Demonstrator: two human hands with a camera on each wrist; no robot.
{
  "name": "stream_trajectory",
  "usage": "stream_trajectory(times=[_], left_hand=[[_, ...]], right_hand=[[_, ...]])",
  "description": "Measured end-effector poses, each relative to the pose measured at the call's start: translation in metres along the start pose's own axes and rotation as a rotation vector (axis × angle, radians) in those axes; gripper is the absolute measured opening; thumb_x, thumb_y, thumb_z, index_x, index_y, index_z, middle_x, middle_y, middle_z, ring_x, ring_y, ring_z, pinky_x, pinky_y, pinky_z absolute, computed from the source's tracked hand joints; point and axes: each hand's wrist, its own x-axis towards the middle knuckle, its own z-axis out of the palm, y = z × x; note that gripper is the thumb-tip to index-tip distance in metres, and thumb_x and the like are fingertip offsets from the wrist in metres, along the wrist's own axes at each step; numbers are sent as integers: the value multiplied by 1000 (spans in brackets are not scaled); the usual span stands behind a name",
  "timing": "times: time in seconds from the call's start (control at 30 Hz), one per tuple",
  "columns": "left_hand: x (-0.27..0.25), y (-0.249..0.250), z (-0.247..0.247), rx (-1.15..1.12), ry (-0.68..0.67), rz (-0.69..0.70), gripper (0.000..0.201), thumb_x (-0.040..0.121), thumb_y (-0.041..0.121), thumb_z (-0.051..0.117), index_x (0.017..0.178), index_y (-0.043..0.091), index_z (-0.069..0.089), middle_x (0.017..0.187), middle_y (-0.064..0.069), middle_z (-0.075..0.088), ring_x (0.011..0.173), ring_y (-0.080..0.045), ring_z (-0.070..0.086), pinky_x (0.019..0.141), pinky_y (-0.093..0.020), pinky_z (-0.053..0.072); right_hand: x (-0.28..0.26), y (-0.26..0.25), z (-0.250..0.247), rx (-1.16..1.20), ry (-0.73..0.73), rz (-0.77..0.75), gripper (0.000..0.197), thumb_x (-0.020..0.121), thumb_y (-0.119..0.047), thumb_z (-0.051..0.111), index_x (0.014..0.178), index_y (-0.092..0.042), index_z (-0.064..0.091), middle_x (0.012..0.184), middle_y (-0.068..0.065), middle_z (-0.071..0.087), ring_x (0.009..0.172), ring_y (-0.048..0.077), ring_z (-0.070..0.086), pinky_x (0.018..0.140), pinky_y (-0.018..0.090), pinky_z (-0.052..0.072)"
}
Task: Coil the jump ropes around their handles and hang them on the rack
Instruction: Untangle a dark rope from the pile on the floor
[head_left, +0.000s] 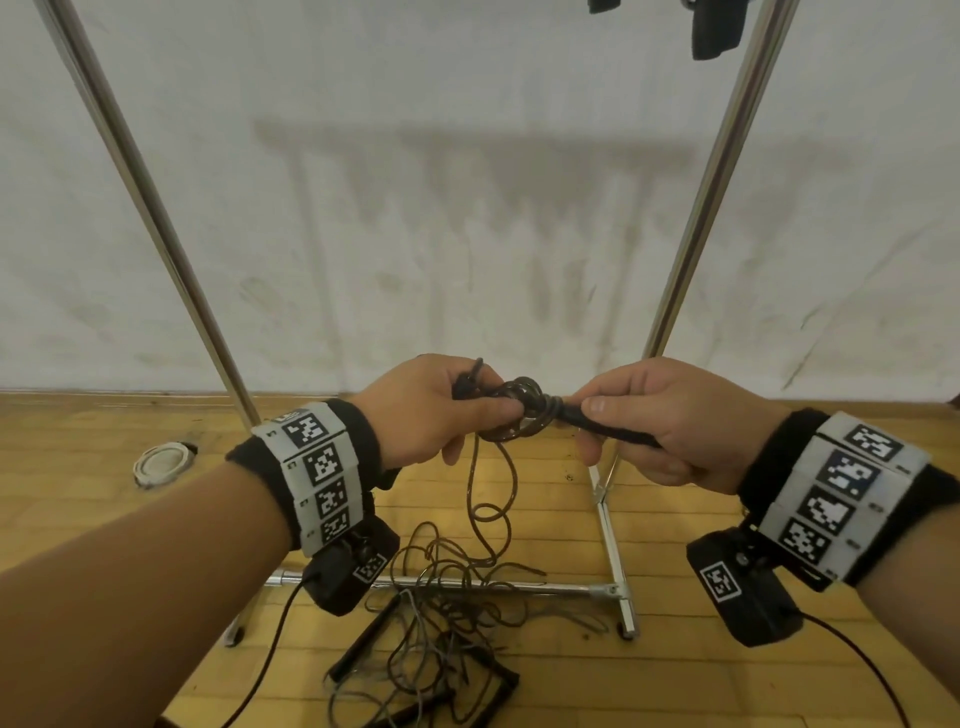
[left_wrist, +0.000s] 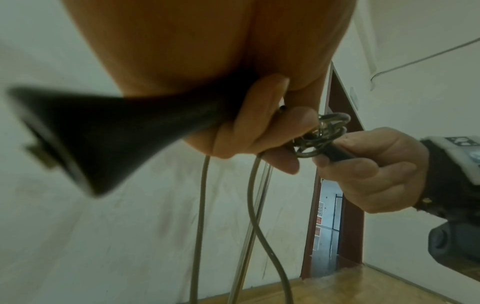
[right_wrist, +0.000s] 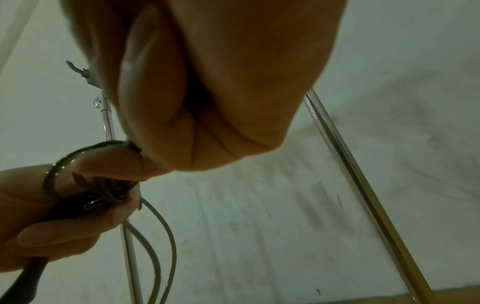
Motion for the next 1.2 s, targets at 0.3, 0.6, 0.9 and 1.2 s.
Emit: stream_trajectory(times=[0.3, 0.6, 0.9, 1.2], left_hand=[[1, 14, 9, 104, 31, 21, 20, 104, 46, 60, 94, 33, 70, 56, 9, 69, 41, 3, 52, 45, -7, 35], [1, 27, 10, -54, -76, 21, 19, 108, 37, 56, 104, 26, 70, 90, 7, 82, 52, -7, 64, 42, -12, 39], [0, 31, 34, -161, 16, -90, 49, 106, 34, 59, 151, 33, 38, 96, 0, 78, 71, -20, 79, 46, -21, 48], [-5, 44, 49, -257, -88, -137, 20, 109, 36, 54, 123, 21, 53, 101, 2, 82, 79, -32, 80, 49, -27, 51]], right_hand=[[3, 13, 5, 340, 37, 39, 25, 107, -13, 45, 117, 4, 62, 82, 18, 67, 33, 8, 33, 34, 19, 21], [2, 4, 14, 541, 64, 50, 28, 106, -14, 47, 131, -5, 53, 80, 19, 62, 31, 8, 31, 36, 20, 13], [18, 2, 51, 302, 411, 6, 26, 105, -14, 39, 116, -25, 60, 70, 9, 55, 40, 14, 34, 40, 22, 22], [31, -3, 58, 415, 882, -18, 28, 98, -35, 42, 100, -23, 67, 108, 7, 66, 97, 24, 62, 72, 38, 52]])
